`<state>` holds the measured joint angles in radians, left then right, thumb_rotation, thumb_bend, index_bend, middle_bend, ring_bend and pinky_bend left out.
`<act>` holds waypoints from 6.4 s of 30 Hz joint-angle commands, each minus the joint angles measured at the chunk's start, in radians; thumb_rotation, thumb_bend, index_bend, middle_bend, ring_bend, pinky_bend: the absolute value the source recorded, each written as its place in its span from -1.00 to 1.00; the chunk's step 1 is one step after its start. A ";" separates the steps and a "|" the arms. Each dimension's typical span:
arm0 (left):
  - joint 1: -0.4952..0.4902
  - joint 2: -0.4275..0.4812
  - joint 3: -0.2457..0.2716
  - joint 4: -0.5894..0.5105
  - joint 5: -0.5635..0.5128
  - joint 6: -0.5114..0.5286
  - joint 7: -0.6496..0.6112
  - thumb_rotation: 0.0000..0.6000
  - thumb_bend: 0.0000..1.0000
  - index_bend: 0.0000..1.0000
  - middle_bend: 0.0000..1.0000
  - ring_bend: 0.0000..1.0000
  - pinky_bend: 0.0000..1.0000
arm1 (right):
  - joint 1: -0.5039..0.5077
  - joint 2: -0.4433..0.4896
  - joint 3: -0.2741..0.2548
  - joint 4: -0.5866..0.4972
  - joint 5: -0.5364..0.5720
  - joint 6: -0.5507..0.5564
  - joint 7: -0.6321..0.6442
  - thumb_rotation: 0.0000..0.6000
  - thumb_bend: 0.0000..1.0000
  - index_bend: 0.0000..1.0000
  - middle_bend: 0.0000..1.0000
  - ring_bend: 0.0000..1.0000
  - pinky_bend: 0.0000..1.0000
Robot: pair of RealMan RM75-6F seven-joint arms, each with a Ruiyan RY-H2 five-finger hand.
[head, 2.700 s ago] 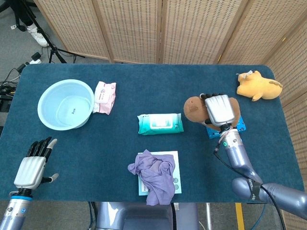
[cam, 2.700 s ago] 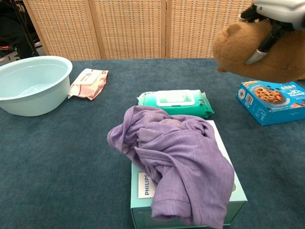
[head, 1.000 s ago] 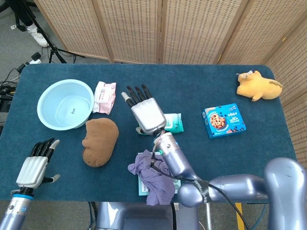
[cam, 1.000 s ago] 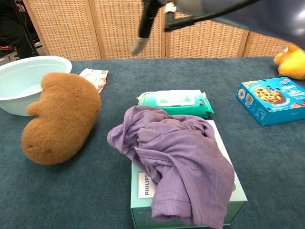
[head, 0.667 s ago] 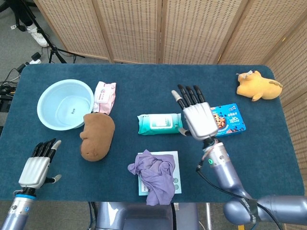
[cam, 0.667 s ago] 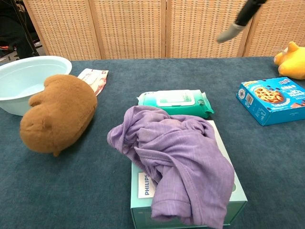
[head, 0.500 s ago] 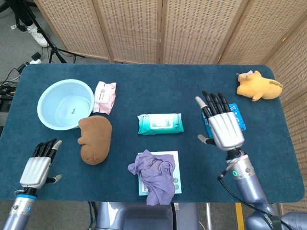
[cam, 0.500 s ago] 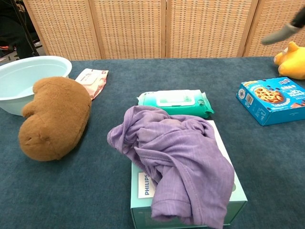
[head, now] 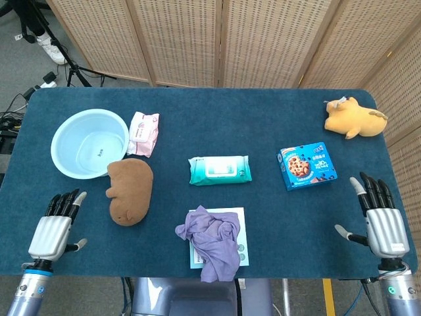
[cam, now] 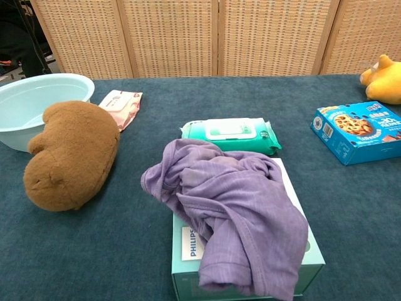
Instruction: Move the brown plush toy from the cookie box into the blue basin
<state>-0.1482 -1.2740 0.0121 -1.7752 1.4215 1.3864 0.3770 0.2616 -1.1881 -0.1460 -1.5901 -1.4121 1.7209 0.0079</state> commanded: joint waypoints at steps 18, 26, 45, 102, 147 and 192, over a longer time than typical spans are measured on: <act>-0.163 0.164 -0.003 -0.066 0.138 -0.184 0.130 1.00 -1.00 -1.00 -1.00 -1.00 -1.00 | -0.116 -0.023 0.086 0.077 -0.083 -0.014 0.086 1.00 -1.00 -1.00 -1.00 -1.00 -1.00; -0.285 0.290 0.026 0.057 0.382 -0.248 0.021 1.00 -1.00 -1.00 -1.00 -1.00 -1.00 | -0.135 -0.025 0.117 0.086 -0.089 -0.016 0.099 1.00 -1.00 -1.00 -1.00 -1.00 -1.00; -0.468 0.313 0.072 0.200 0.565 -0.443 0.001 1.00 -1.00 -1.00 -1.00 -1.00 -1.00 | -0.174 -0.035 0.183 0.102 -0.101 -0.012 0.128 1.00 -1.00 -1.00 -1.00 -1.00 -1.00; -0.562 -0.249 0.069 0.922 0.521 -0.132 -0.123 1.00 -0.03 0.45 -0.26 -0.13 -0.27 | -0.212 0.002 0.216 0.066 -0.167 -0.066 0.180 1.00 -1.00 -1.00 -1.00 -1.00 -1.00; -0.475 0.020 -0.066 0.868 0.160 -0.187 -0.091 1.00 -0.31 -0.04 -0.70 -0.36 -0.32 | -0.217 0.000 0.220 0.049 -0.179 -0.091 0.136 1.00 -1.00 -1.00 -1.00 -1.00 -1.00; -0.034 0.057 0.009 0.088 -0.082 0.121 -0.260 1.00 -0.80 -1.00 -1.00 -1.00 -1.00 | -0.197 -0.007 0.208 0.087 -0.190 -0.140 0.115 1.00 -1.00 -1.00 -1.00 -1.00 -1.00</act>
<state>-0.2039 -1.2055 0.0041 -1.6990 1.3500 1.4888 0.1190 0.0644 -1.1953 0.0627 -1.5026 -1.6020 1.5816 0.1235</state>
